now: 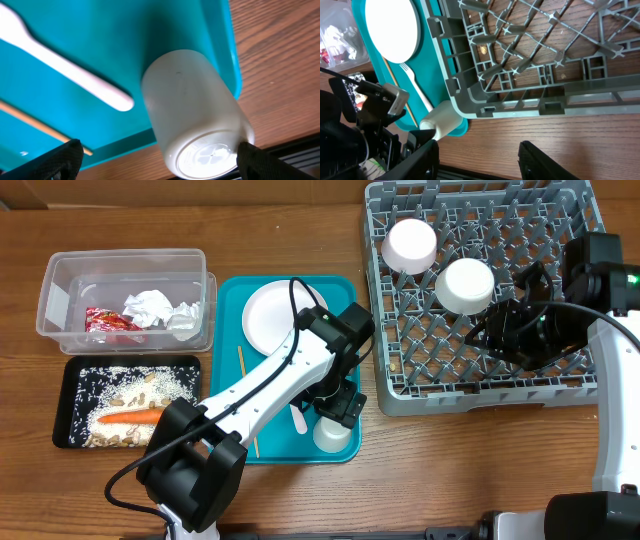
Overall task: Sort waste into correct bins and load items into the dishwasher
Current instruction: 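Move the left gripper down to the white cup on the teal tray, then grasp the white cup with the left gripper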
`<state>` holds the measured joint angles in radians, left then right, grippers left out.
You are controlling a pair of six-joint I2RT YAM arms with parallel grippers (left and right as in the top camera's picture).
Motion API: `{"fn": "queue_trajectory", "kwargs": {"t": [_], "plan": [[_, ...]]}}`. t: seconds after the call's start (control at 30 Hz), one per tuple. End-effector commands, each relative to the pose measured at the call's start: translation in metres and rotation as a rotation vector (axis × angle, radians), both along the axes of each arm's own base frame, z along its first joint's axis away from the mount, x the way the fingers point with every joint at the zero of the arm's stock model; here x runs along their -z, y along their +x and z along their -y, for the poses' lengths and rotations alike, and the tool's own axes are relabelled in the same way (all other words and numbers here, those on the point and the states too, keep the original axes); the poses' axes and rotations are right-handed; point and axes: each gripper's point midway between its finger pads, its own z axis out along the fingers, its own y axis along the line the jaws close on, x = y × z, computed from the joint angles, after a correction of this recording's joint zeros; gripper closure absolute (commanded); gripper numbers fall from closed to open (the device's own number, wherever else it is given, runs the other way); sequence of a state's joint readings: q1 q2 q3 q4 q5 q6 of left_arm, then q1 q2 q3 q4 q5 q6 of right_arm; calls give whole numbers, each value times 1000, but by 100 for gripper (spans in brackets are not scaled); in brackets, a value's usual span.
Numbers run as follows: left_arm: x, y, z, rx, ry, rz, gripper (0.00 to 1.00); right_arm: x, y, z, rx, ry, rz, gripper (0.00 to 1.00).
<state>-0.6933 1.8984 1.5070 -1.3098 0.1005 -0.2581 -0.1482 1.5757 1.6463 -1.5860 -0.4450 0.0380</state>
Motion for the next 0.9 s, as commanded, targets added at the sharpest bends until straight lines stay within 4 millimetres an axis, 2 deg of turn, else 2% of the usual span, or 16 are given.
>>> {"fn": "queue_trajectory", "kwargs": {"t": [0.0, 0.13, 0.33, 0.57, 0.87], "plan": [[-11, 20, -7, 7, 40, 74, 0, 0, 0, -1, -6, -1, 7, 46], [-23, 26, -8, -8, 30, 84, 0, 0, 0, -1, -6, -1, 6, 46], [-23, 13, 0, -6, -9, 25, 0, 1, 0, 1, -5, -12, 5, 46], [-16, -4, 5, 11, -12, -24, 0, 1, 0, 1, -5, -12, 5, 46], [0, -12, 9, -9, -7, -33, 0, 1, 0, 1, -5, -12, 5, 46]]}}
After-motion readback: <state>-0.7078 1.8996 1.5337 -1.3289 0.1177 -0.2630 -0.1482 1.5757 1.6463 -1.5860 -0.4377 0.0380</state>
